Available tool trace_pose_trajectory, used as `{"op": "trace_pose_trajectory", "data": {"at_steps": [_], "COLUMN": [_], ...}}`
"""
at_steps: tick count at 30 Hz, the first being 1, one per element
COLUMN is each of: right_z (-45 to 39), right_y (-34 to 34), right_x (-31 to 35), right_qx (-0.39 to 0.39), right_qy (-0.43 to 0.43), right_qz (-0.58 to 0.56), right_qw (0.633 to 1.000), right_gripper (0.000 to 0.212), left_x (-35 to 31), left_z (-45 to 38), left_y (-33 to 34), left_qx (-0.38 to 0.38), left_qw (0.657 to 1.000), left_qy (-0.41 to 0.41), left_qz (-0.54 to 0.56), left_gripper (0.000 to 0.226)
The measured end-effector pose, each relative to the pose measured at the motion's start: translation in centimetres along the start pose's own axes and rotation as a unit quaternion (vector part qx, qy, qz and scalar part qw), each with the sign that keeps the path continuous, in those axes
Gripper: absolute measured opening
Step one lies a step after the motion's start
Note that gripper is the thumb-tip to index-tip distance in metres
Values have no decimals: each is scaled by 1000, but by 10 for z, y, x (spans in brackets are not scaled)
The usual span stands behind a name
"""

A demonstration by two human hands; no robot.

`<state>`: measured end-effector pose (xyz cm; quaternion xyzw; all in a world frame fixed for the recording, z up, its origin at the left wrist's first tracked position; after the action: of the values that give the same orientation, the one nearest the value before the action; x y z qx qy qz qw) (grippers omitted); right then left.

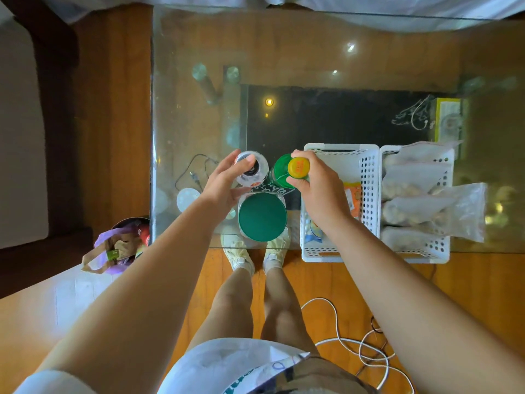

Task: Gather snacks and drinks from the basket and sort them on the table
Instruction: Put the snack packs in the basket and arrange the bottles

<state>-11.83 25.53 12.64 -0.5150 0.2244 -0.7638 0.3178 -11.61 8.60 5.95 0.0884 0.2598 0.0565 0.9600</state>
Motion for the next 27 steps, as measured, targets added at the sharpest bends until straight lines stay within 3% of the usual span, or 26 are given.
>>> {"op": "trace_pose_trajectory", "data": {"at_steps": [7,12,18,23,25,27], "right_z": [0,1,1,-2,-4,-5], "right_y": [-3,-8,-9,-11,-12,-13], "right_x": [-3,-5,-5,-7,-7,-7], "right_qx": [18,36,58,73,76,80], "right_qy": [6,3,10,9,6,4], "right_qz": [3,3,-2,-6,-4,4], "right_qw": [1000,999,998,997,997,997], "right_gripper": [43,42,46,46,45,45], "left_x": [2,-1,2,23,45,62], "left_z": [0,3,4,7,10,15], "left_y": [10,14,13,1,-7,-7], "left_qx": [11,-16,13,9,-23,-38], "left_qw": [999,995,995,990,979,971], "left_qy": [-16,-21,-32,-49,-100,-144], "left_qz": [-51,-95,-97,-131,-175,-187], "left_gripper": [63,80,86,119,103,67]}}
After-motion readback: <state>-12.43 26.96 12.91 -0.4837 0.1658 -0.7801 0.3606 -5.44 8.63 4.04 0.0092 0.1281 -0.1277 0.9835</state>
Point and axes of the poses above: each hand's wrist, its own z-axis away from the middle knuckle, its own y-axis out of the palm, x = y × z, the point moved 6 cm from there along -z, towards the middle knuckle, and after that the axes turned 4 degrees about -y, right-handed, at the moved point
